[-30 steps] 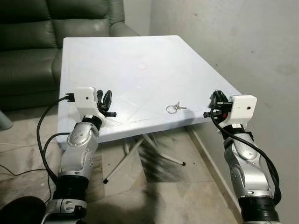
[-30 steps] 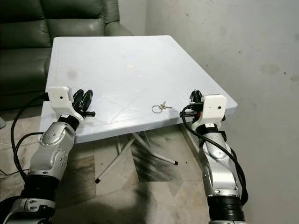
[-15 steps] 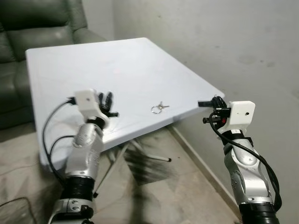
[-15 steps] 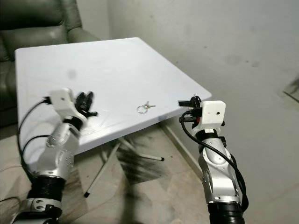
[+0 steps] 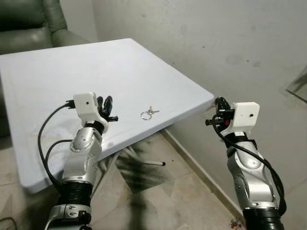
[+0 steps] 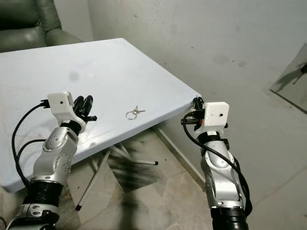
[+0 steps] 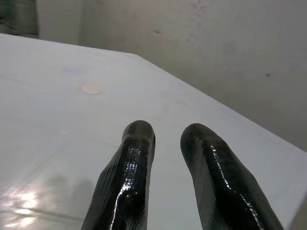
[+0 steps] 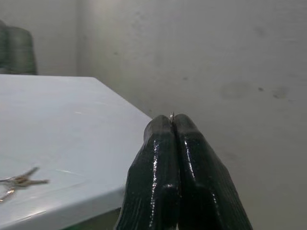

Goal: Hang keys on a hook

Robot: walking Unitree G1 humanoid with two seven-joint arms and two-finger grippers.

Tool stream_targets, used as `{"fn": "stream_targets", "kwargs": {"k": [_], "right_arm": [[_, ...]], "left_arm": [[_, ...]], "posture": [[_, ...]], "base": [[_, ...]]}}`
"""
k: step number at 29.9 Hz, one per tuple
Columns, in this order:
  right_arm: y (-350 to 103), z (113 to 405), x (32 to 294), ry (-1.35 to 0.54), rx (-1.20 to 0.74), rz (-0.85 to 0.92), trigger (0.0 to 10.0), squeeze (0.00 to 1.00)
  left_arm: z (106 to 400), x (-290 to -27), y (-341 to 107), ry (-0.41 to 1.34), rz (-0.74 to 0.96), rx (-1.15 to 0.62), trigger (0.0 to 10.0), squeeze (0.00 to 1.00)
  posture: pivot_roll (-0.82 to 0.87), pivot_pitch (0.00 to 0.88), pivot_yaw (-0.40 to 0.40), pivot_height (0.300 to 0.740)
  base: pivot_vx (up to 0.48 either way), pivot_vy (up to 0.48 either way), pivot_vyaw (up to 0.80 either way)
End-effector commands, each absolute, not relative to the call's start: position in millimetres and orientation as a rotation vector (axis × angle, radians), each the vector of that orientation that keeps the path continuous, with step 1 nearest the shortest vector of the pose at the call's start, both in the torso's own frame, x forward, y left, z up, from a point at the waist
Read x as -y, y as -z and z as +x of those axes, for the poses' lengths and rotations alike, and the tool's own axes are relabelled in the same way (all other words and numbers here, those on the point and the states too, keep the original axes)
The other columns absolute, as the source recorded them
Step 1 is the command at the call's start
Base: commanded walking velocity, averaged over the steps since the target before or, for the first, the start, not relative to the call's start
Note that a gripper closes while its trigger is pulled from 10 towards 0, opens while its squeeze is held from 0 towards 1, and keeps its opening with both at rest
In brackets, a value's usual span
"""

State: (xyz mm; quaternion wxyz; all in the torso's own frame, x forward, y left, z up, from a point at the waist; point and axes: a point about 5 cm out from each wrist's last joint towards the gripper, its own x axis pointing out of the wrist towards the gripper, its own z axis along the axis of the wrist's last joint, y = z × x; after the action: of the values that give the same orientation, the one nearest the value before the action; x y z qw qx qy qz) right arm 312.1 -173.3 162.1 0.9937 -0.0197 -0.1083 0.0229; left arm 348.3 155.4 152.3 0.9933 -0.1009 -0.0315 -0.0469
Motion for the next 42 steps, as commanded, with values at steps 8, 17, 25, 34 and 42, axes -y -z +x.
{"fn": "stream_targets", "kwargs": {"k": [8,17,25,34,42], "right_arm": [[-165.6,308.2,169.0,-0.059,0.246,-0.032,10.0,0.0],[-166.5,307.8,167.8,-0.066,0.254,-0.031,10.0,0.0],[-167.2,308.6,167.4,-0.074,0.261,-0.028,10.0,0.0],[-165.4,310.5,168.3,-0.069,0.243,-0.006,10.0,0.0],[-163.4,310.4,168.4,-0.07,0.235,-0.006,10.0,0.0]], "left_arm": [[350.8,-150.7,-158.9,0.132,-0.185,0.074,10.0,0.0],[350.9,-148.5,-159.1,0.149,-0.184,0.074,10.0,0.0],[350.4,-147.5,-160.0,0.157,-0.185,0.078,10.0,0.0],[349.4,-146.3,-160.1,0.168,-0.179,0.079,10.0,0.0],[349.1,-145.7,-159.1,0.173,-0.176,0.075,10.0,0.0]], "posture": [[-0.13,0.0,-0.027,0.74],[-0.13,0.0,-0.028,0.74],[-0.12,0.0,-0.029,0.74],[-0.12,0.0,-0.028,0.74],[-0.12,0.0,-0.028,0.74]], "base": [[0.094,0.0,-0.26],[0.278,0.0,0.0],[0.351,0.0,0.0],[0.368,0.0,-0.42],[0.367,0.0,-0.73]]}}
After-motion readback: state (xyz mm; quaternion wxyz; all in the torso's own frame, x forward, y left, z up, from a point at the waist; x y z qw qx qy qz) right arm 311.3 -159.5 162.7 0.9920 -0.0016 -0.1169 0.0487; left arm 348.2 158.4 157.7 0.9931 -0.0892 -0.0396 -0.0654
